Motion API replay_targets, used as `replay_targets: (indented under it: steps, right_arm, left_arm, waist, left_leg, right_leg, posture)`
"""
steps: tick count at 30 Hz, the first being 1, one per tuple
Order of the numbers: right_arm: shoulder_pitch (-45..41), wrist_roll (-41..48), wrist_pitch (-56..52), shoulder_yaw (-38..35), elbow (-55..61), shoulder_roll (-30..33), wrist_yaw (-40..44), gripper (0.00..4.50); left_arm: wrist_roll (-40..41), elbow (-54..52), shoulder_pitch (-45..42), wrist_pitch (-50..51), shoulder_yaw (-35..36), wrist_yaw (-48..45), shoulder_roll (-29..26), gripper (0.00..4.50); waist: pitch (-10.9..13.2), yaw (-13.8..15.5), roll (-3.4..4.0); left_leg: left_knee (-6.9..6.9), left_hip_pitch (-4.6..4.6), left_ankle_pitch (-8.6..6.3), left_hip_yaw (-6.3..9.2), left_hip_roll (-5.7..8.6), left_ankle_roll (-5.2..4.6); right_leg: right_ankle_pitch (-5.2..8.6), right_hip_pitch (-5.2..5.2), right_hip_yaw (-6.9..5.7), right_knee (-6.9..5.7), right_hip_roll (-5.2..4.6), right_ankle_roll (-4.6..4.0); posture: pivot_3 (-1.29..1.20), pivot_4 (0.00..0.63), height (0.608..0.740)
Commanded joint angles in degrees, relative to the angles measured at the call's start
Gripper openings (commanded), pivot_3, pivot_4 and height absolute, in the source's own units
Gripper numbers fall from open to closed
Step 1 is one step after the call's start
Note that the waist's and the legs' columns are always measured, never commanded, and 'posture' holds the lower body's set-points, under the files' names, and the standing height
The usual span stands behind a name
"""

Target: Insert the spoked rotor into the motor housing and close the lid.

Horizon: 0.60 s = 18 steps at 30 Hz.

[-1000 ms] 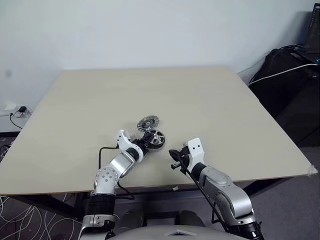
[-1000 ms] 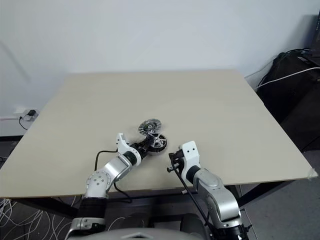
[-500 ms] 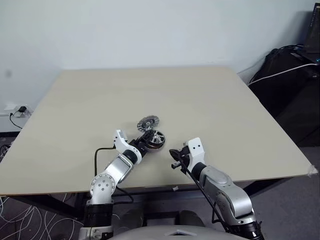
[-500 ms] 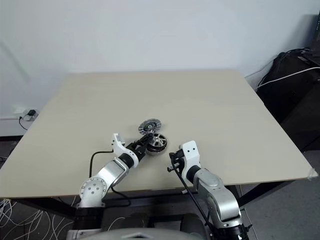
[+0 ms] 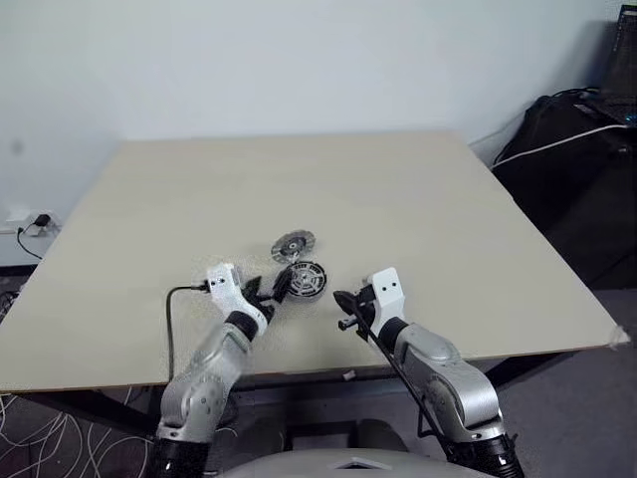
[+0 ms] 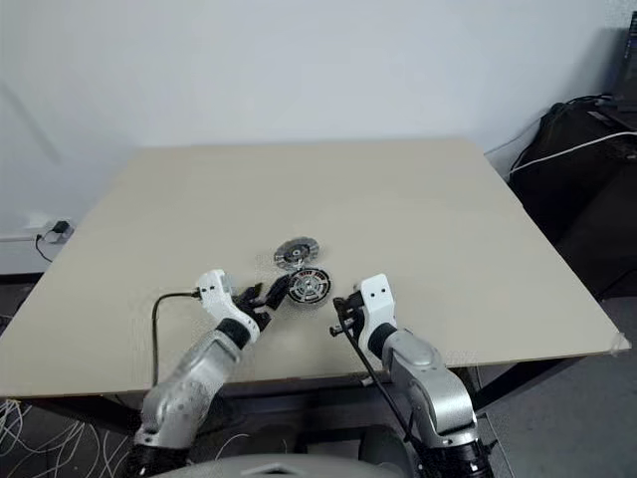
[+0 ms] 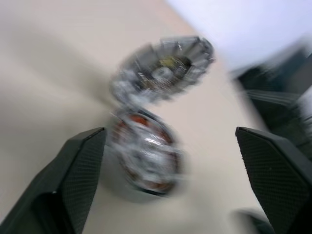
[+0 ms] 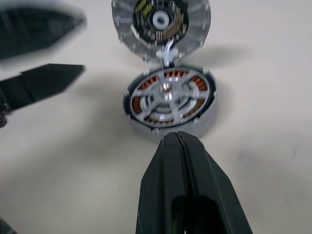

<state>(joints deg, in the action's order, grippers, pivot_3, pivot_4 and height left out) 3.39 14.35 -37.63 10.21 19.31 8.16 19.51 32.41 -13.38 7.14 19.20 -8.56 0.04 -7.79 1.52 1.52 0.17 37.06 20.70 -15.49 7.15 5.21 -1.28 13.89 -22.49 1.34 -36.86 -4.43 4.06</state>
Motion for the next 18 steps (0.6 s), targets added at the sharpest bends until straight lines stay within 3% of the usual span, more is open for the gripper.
replay_targets:
  steps: [1,4,11,18]
  right_arm:
    - [-2.8,0.1,1.4,-0.1,-0.6,-0.8,-0.3,0.0]
    - [-5.7,-1.0,1.4,0.8,-3.2,-1.2,-0.6,0.0]
    - [-14.9,-4.4,2.2,3.1,-14.4,-3.2,-1.6,0.0]
    - [-24.9,-7.4,5.7,4.8,-27.9,-6.1,-0.4,0.0]
  left_arm:
    - [-13.2,3.1,2.0,-11.4,-2.7,-2.9,-2.1,3.3]
    - [-20.7,7.0,4.2,-16.3,-4.4,-4.8,-4.6,2.26]
    - [-26.0,11.4,6.7,-23.1,-4.6,-8.0,-3.6,0.04]
    - [-28.0,11.9,7.4,-26.3,-5.0,-12.1,-3.6,0.02]
  waist:
    - [0.0,0.2,0.02]
    - [0.0,0.3,0.04]
    - [0.1,0.1,0.13]
    - [0.1,-0.3,0.23]
  left_leg:
    - [0.0,-0.01,-0.01,0.0,0.0,-0.01]
    - [0.02,0.01,-0.02,0.01,0.02,-0.04]
    - [0.02,0.01,0.01,0.04,-0.03,-0.1]
    - [-0.01,0.01,0.12,0.07,-0.02,-0.29]
  right_leg:
    - [0.0,0.0,0.0,0.02,0.0,0.0]
    - [0.07,0.01,-0.01,0.04,-0.04,0.17]
    - [0.04,-0.03,-0.06,-0.01,-0.03,0.44]
    - [-0.16,-0.06,-0.11,-0.03,-0.02,0.25]
  posture:
    - [0.0,0.0,0.74]
    - [0.0,0.0,0.74]
    - [0.0,0.0,0.74]
    - [0.0,0.0,0.74]
